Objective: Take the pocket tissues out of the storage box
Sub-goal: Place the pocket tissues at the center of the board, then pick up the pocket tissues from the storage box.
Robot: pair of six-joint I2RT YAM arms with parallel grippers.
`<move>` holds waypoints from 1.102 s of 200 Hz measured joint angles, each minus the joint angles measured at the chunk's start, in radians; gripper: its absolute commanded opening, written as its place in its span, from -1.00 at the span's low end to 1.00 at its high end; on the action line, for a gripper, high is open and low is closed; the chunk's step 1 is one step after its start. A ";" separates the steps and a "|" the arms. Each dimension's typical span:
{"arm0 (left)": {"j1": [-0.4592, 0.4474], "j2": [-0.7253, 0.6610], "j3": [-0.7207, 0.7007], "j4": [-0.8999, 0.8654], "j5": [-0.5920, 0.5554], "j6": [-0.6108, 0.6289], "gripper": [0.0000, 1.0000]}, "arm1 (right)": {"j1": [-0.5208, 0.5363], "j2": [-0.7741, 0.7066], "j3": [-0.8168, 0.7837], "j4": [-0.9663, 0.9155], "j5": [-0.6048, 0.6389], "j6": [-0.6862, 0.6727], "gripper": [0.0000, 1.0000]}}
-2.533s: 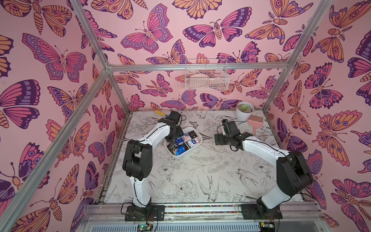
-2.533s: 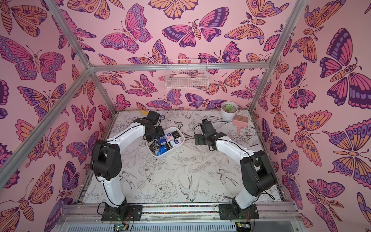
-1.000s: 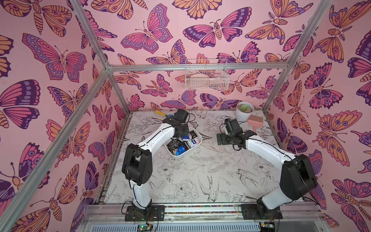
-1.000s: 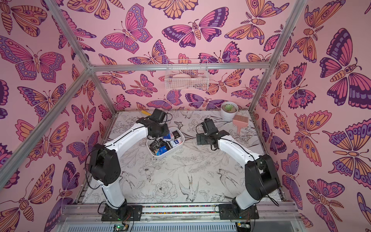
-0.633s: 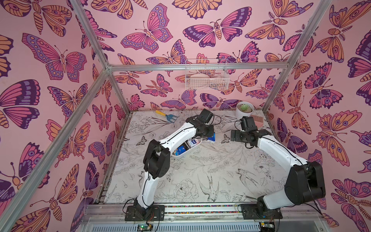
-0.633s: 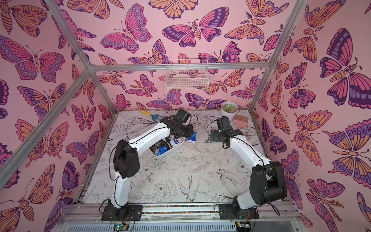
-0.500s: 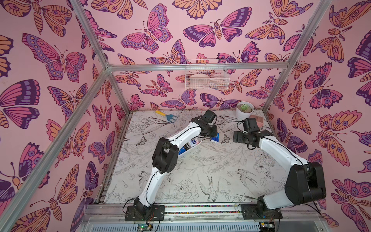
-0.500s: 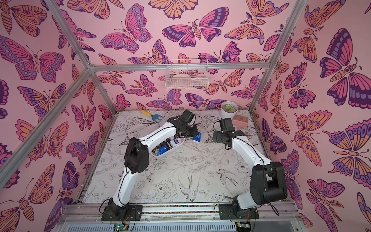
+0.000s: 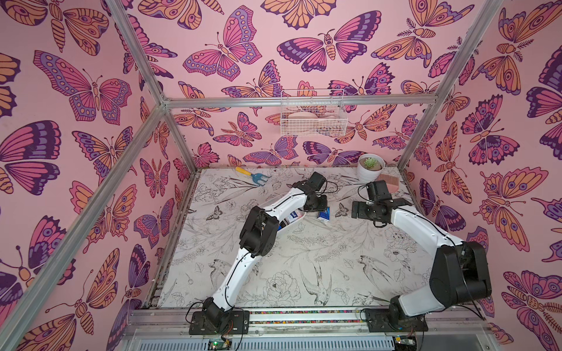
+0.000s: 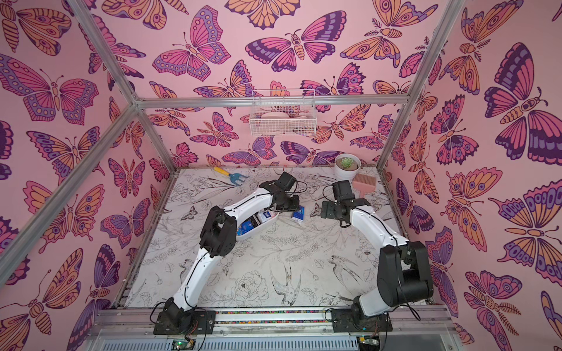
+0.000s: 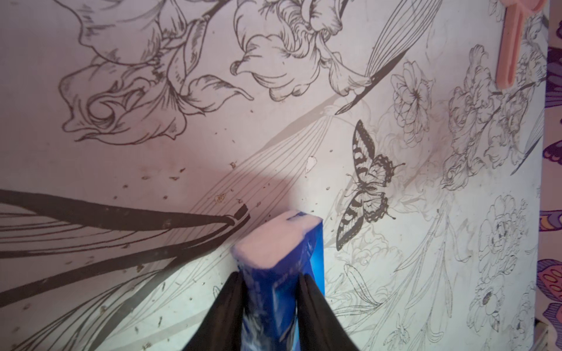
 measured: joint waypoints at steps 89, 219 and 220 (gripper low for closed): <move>0.009 -0.116 -0.062 -0.018 -0.056 0.022 0.12 | 0.000 0.003 0.000 0.000 -0.034 0.000 0.98; 0.235 -0.457 -0.462 -0.125 -0.269 0.006 0.26 | 0.084 0.096 0.032 0.003 -0.061 -0.001 0.98; 0.235 -0.456 -0.462 -0.125 -0.269 0.005 0.26 | 0.084 0.097 0.032 0.003 -0.061 -0.001 0.98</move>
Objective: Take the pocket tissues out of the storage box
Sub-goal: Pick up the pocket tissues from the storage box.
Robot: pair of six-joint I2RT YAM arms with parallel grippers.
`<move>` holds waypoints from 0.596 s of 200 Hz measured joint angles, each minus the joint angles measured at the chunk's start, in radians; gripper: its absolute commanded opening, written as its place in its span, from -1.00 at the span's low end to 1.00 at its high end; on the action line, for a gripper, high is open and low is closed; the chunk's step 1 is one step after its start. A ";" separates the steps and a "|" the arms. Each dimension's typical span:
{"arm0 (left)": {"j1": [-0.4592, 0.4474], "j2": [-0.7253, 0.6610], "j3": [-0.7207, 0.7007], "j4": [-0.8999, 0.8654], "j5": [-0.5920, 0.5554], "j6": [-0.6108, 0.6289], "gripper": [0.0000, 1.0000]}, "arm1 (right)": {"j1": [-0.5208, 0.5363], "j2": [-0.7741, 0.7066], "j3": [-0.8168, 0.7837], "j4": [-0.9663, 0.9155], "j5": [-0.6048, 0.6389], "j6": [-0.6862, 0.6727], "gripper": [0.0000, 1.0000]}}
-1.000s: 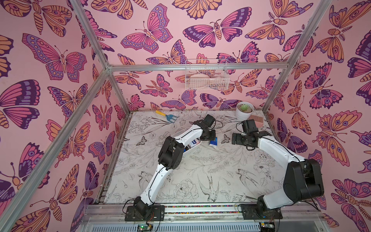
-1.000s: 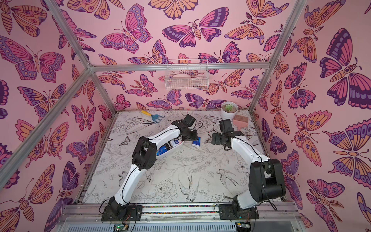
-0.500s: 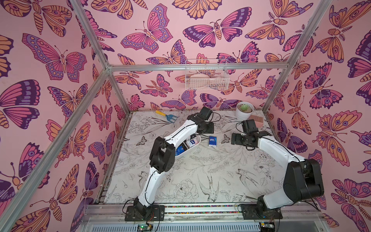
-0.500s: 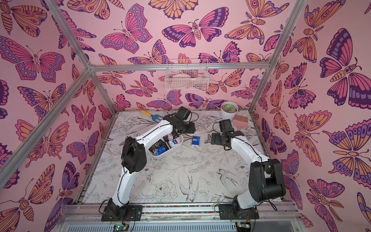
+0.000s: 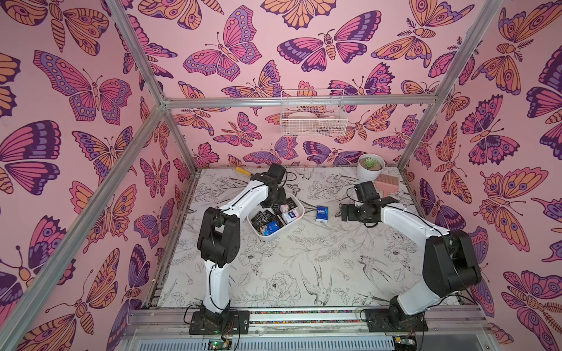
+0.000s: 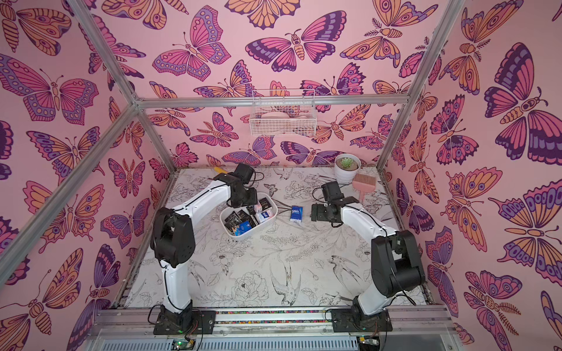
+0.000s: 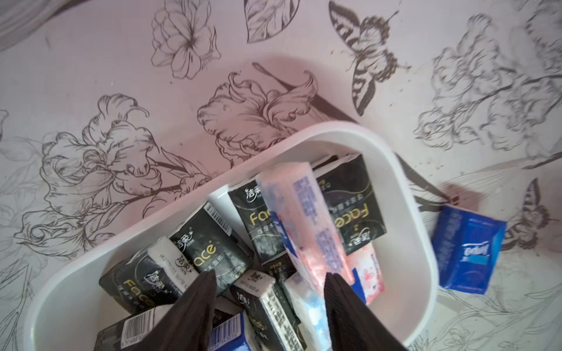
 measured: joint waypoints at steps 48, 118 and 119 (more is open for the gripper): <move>-0.033 0.055 0.055 0.002 0.001 -0.023 0.28 | 0.010 0.008 0.006 0.004 0.000 0.000 0.99; -0.021 0.138 0.095 0.003 0.009 -0.071 0.03 | 0.010 0.008 0.006 0.005 0.000 0.000 0.98; -0.021 0.139 0.095 0.003 0.009 -0.071 0.02 | 0.010 0.008 0.006 0.005 0.000 0.000 0.98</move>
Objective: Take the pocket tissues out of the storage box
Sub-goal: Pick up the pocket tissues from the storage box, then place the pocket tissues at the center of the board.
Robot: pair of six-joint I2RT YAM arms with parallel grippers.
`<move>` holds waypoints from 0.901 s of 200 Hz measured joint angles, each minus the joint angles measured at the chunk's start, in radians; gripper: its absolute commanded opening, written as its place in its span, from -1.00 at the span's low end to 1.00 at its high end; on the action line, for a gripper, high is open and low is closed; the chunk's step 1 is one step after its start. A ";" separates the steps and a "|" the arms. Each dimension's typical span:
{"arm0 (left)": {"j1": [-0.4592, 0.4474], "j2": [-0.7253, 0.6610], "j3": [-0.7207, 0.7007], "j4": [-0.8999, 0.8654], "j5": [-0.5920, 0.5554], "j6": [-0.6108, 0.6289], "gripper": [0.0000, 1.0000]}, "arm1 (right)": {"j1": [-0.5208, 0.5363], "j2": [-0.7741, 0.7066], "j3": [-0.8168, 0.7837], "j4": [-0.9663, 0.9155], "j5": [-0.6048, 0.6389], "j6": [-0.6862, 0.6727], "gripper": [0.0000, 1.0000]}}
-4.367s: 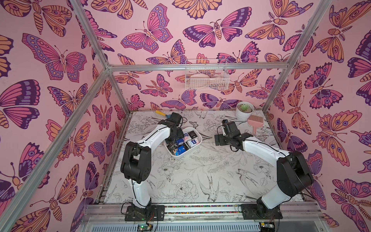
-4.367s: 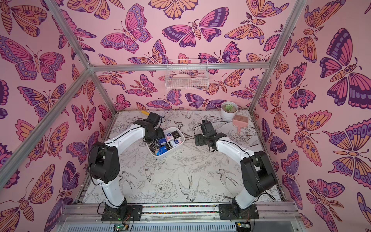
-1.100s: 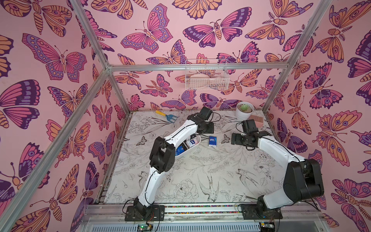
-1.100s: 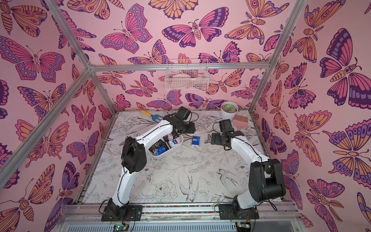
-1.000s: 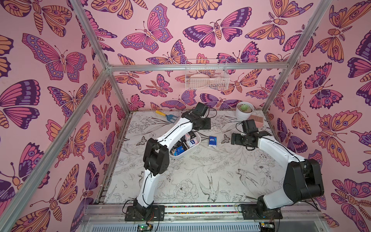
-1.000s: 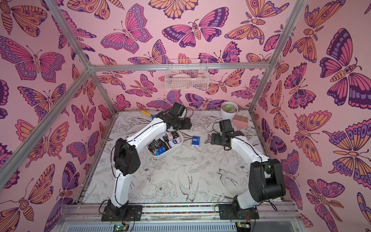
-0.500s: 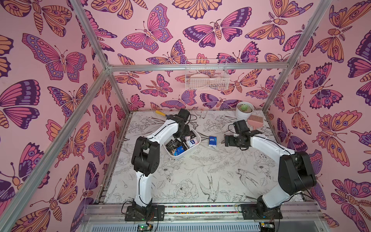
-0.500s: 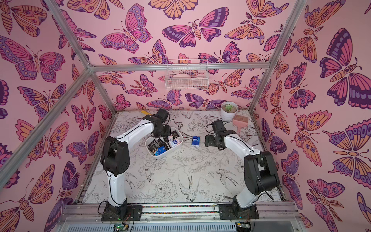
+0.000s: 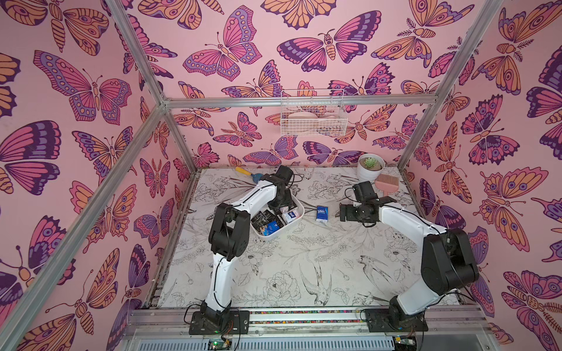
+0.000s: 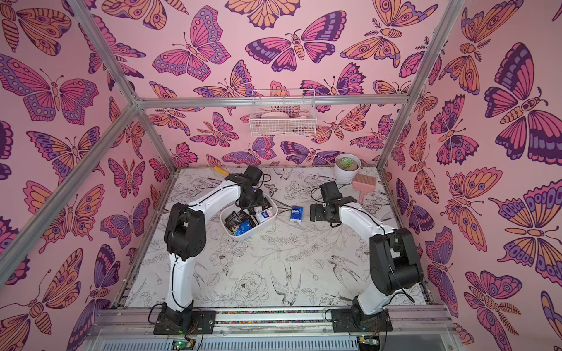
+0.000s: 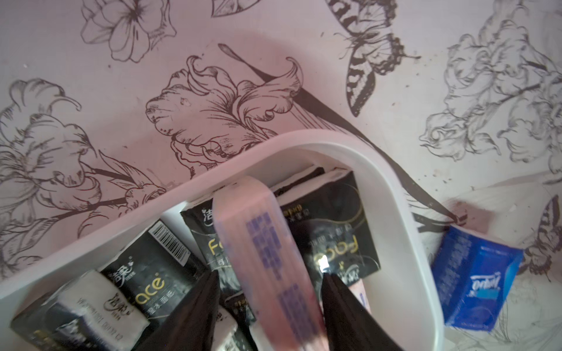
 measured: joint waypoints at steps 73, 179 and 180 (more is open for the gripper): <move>0.013 -0.031 -0.016 -0.002 -0.006 -0.008 -0.41 | 0.000 0.000 -0.003 0.003 -0.007 0.000 0.97; -0.318 0.002 0.207 0.071 0.121 0.040 -0.36 | -0.137 -0.116 -0.055 -0.025 0.061 -0.003 1.00; -0.320 0.010 0.215 0.073 0.124 0.040 -0.36 | -0.138 -0.117 -0.056 -0.026 0.062 -0.003 1.00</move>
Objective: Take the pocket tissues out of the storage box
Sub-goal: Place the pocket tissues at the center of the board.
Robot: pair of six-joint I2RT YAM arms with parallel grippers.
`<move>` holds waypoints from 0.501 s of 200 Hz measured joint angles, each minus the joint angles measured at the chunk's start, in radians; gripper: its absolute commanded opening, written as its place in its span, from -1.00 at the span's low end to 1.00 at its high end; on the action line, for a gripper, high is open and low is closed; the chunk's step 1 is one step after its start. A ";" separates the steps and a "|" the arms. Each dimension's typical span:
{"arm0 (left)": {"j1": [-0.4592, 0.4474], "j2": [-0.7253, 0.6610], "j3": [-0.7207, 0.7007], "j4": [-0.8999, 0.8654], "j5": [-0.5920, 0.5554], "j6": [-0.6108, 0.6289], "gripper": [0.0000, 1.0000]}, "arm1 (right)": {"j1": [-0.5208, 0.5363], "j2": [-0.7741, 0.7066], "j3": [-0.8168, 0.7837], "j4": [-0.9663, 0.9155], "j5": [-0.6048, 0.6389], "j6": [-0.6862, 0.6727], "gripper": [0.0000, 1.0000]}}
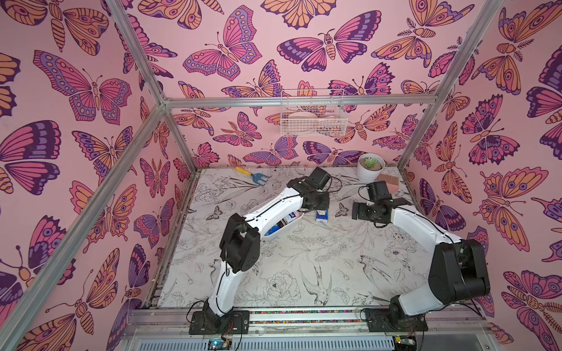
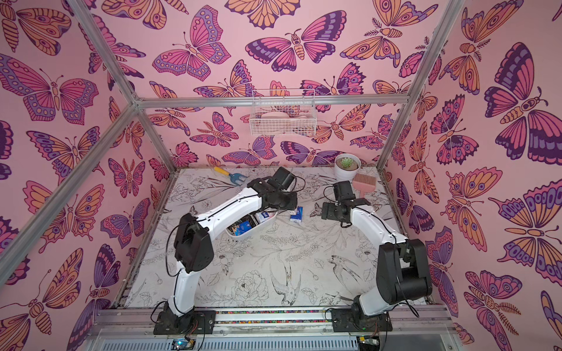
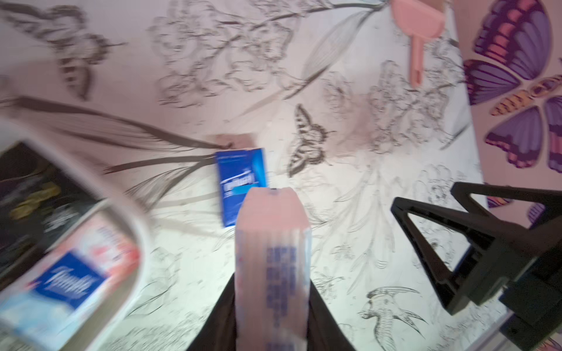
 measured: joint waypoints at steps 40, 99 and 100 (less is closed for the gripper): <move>-0.018 0.235 0.170 0.056 0.097 -0.035 -0.36 | -0.046 -0.051 -0.024 -0.016 0.035 0.000 0.99; -0.003 0.348 0.201 0.070 0.126 -0.067 -0.35 | -0.058 -0.051 -0.029 -0.026 0.040 -0.001 1.00; -0.002 0.348 0.201 0.071 0.126 -0.068 -0.35 | -0.058 -0.052 -0.029 -0.026 0.040 -0.001 1.00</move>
